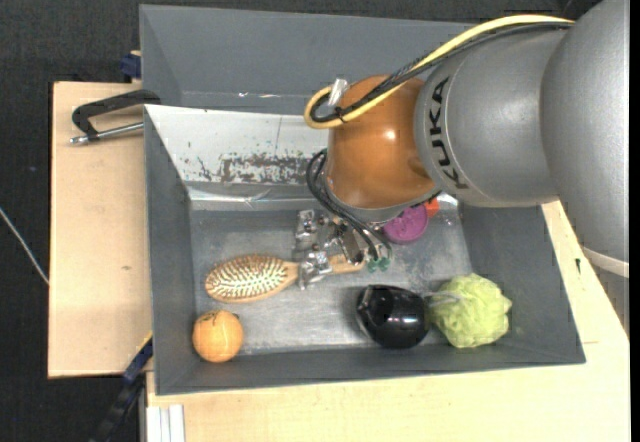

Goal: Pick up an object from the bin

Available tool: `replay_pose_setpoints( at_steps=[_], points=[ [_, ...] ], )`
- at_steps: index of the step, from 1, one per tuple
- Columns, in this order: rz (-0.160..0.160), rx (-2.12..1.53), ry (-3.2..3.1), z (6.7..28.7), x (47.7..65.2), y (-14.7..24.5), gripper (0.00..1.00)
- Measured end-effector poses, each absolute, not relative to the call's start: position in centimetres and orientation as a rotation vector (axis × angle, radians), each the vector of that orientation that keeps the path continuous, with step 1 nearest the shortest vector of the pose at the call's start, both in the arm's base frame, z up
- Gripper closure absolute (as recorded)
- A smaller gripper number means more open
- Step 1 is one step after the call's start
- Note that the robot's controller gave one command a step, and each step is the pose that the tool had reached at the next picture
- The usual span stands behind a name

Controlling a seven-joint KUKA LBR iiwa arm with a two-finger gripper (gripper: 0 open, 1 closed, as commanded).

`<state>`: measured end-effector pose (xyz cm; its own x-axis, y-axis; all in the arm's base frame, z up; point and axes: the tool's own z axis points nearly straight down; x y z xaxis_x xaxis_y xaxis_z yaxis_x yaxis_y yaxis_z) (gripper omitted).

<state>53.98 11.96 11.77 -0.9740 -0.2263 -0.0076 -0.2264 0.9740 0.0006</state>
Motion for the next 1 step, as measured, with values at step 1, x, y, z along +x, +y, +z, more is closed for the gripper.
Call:
replay_pose_setpoints(
  at_steps=[1],
  points=[
    [0.001, -0.358, 3.118, 12.82, 53.85, 11.94, 1.0]
  ],
)
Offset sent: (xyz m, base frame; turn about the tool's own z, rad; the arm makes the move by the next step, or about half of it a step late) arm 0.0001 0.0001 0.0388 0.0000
